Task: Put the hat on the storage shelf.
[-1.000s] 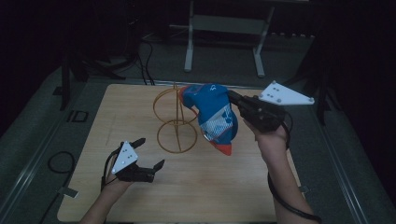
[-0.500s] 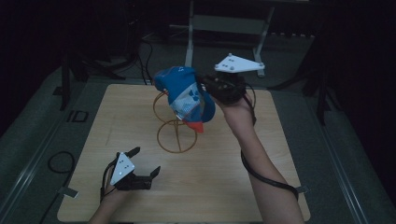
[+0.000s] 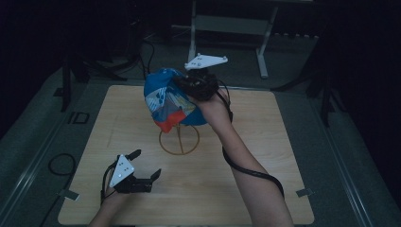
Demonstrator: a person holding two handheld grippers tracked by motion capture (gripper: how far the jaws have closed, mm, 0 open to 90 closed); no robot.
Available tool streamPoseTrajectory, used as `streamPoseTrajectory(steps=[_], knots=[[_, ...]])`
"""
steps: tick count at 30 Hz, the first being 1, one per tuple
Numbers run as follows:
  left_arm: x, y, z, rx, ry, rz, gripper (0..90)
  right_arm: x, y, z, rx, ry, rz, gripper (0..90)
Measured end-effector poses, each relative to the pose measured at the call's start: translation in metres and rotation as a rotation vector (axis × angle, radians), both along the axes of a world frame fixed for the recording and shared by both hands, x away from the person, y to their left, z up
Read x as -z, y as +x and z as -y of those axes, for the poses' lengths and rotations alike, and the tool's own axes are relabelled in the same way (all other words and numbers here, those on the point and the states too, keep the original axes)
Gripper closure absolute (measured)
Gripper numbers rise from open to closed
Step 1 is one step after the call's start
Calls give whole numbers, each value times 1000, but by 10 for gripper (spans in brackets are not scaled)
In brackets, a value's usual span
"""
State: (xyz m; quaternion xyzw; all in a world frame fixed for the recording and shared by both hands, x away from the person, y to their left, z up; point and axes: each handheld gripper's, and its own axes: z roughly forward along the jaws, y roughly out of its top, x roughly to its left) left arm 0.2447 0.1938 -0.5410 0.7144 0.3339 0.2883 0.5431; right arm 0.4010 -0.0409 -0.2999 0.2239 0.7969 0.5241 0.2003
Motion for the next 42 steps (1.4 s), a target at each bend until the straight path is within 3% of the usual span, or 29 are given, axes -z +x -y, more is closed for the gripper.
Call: streamPoseTrajectory(steps=[4, 9, 15, 25, 35, 39, 42], knots=[[1, 1, -1, -1, -5, 1, 22, 5, 2, -7, -8, -20, -3, 900], [1, 0, 0, 4, -2, -1, 22, 13, 8, -15, -27, -20, -46, 900], [2, 0, -1, 6, -2, -6, 22, 28, 12, -26, -24, -97, -42, 900], [3, 0, 0, 18, 6, -14, 23, 40, 18, 2, 16, -71, -75, 900], [5, 1, 2, 24, 1, -22, 23, 53, 13, 27, 32, -33, -87, 895], [6, 1, 3, 32, 6, -26, 23, 58, 16, 34, 26, 13, -118, 786], [7, 1, 3, 32, 2, -28, 23, 61, 17, 33, 20, -1, -126, 774]])
